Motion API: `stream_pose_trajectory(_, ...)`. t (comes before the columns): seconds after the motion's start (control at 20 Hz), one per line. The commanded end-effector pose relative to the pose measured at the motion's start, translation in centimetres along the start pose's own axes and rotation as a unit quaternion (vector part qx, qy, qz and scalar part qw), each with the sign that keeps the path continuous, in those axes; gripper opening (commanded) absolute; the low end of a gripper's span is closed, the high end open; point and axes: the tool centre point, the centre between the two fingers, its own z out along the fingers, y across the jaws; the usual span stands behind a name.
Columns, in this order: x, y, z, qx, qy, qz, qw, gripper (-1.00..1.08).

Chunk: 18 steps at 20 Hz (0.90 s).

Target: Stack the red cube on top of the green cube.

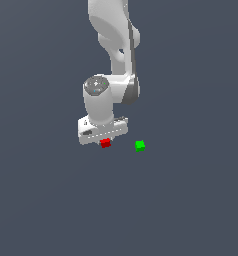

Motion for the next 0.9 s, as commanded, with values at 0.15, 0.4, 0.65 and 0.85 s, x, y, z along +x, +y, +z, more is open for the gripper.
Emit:
stream_pose_trajectory(0.15, 0.3, -2.7, 0.8, 0.000, 0.000, -0.001, 1.0000, -1.00)
stream_pose_trajectory(0.4, 0.7, -7.1, 2.2, 0.000, 0.000, -0.001, 1.0000, -1.00)
stream_pose_trajectory(0.65, 1.4, -12.2, 3.8, 0.000, 0.000, -0.001, 1.0000, -1.00)
stream_pose_trajectory(0.85, 1.8, -15.0, 4.7, 0.001, 0.000, -0.001, 1.0000, -1.00)
